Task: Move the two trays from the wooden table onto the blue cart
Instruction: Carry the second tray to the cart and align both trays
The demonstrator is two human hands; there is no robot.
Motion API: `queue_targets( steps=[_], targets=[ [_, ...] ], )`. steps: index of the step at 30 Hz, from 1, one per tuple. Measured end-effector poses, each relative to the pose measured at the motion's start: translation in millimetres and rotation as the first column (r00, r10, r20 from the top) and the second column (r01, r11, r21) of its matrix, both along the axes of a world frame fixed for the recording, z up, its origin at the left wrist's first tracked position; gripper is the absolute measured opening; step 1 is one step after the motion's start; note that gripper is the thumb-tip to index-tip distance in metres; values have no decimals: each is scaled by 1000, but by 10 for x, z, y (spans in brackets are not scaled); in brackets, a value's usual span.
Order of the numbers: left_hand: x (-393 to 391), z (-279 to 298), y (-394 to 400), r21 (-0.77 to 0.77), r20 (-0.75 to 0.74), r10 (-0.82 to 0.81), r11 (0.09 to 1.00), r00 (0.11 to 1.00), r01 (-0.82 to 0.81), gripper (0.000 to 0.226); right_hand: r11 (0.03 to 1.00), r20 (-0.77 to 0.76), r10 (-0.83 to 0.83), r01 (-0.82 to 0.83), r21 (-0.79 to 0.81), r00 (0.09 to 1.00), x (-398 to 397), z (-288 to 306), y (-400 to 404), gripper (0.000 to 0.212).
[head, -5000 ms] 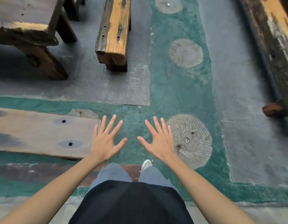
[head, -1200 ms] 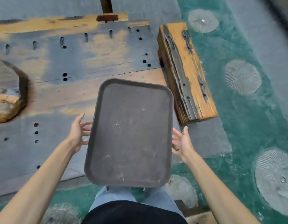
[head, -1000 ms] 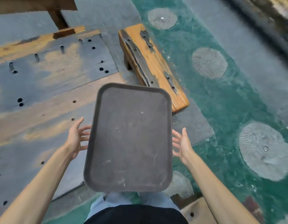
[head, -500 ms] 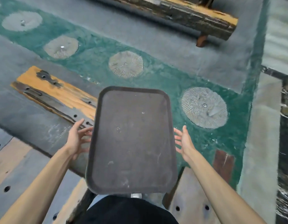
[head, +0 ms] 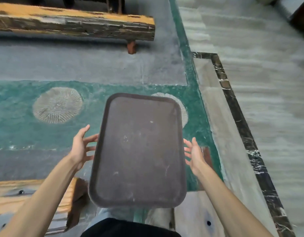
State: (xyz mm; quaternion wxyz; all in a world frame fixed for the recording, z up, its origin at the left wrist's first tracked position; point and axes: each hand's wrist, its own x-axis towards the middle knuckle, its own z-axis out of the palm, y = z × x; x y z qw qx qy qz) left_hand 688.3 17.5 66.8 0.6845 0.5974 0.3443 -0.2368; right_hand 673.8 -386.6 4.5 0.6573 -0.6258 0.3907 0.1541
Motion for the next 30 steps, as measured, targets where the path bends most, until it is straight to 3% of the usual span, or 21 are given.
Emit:
queue_targets(
  steps=[8,15,23,30],
  targets=[
    [1688,91,-1160,14,41,-333,943,942,332,78,939,5,-343,342,40,939,241,67,-873,60],
    [2712,54,-2883,17,78,-566,824,821,566,77,754,7,-655,654,61,755,251,1,-1950,48],
    [3425,103,-5032,44,75,-774,632,629,774,77,607,36,-794,789,94,606,431,-6,-3349,49],
    [3610,174,-6626,-66,51,-900,429,433,901,85,468,59,-884,878,104,464,68,62,-4370,56]
  ],
)
